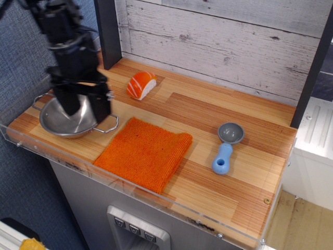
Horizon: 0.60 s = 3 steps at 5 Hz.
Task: Move the pot to behind the cloth.
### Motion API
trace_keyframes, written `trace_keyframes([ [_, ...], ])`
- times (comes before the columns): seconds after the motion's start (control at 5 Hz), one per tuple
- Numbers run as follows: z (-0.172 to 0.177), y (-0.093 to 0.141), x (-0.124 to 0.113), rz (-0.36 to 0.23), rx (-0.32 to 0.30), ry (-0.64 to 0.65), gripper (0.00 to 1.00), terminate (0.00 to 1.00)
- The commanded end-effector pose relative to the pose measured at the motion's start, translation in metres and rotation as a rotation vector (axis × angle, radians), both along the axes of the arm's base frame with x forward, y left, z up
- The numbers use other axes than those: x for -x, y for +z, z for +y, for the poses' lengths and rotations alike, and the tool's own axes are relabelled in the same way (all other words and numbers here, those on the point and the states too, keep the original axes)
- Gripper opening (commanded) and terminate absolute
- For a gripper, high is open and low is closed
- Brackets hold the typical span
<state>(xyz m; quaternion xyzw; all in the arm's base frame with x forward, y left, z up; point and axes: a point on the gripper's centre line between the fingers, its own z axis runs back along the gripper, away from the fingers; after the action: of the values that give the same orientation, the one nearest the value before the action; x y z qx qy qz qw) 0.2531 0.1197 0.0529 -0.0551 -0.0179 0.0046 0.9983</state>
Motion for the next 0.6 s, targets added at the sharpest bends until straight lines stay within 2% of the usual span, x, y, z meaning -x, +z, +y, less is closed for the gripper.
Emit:
trace_keyframes([
  [0.0,0.030,0.006,0.006,-0.036,-0.007,0.037,1.00,0.00],
  [0.2,0.029,0.010,0.007,-0.041,0.013,0.019,1.00,0.00],
  [0.4,0.012,0.010,0.006,-0.097,0.077,-0.118,1.00,0.00],
])
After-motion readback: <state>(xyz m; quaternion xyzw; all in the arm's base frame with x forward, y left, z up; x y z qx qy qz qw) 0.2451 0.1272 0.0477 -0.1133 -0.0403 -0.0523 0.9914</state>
